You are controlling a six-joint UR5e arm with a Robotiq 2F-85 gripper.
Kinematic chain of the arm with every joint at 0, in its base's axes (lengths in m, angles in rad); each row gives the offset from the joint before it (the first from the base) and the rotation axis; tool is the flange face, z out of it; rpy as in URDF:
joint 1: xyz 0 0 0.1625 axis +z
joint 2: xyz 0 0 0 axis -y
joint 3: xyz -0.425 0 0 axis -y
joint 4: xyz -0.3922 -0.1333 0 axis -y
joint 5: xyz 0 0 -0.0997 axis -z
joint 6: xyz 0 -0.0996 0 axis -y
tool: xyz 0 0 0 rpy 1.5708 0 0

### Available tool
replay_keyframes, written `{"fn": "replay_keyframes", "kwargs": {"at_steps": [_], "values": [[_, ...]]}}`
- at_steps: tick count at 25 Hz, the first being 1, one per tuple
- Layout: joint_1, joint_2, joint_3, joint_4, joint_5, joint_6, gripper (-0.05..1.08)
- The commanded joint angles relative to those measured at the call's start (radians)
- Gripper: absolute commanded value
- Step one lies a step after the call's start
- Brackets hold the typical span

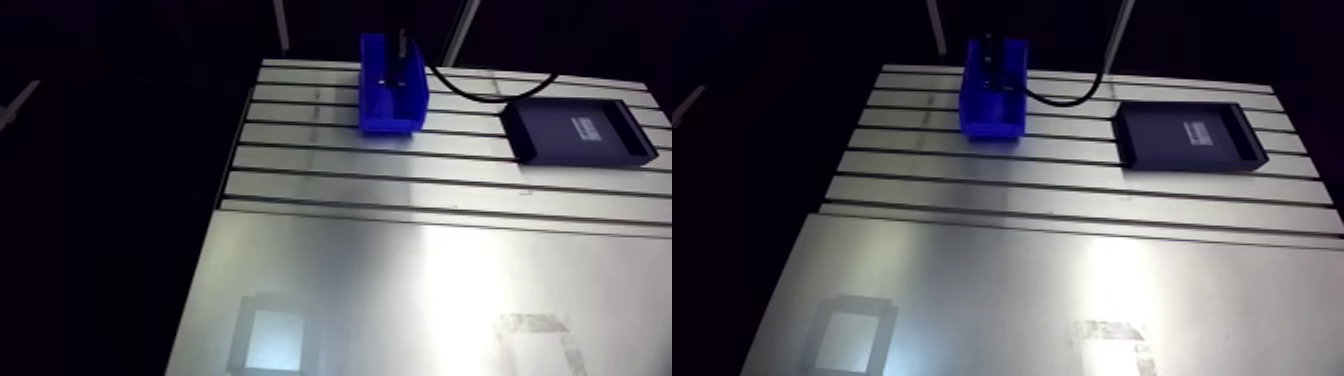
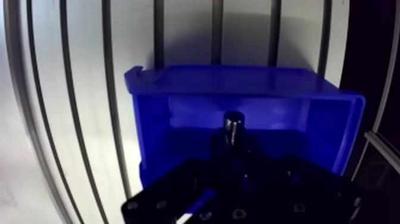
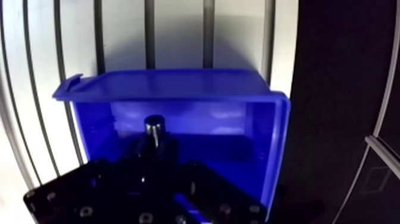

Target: Pick up the M10 bolt from the tray and put it into the blue bin.

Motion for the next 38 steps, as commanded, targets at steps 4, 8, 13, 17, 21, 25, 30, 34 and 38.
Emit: {"fn": "replay_keyframes", "kwargs": {"at_steps": [4,8,13,17,21,25,30,34,38], "values": [[-0.001,0.036,-0.001,-0.003,0.001,0.017,1.05],[-0.001,0.037,-0.003,-0.030,-0.001,0.017,1.03],[-0.001,0.033,-0.003,-0.032,-0.001,0.017,0.54],[-0.001,0.024,-0.003,-0.024,0.004,0.011,0.13],[-0.001,-0.007,-0.004,-0.006,-0.016,0.005,0.01],[0.001,-0.059,-0.064,0.111,-0.041,0.000,0.01],[0.013,-0.125,-0.194,0.349,-0.039,0.026,0.01],[0.031,-0.134,-0.316,0.470,-0.024,0.201,0.01],[0.037,-0.142,-0.405,0.571,-0.030,0.440,0.01]]}}
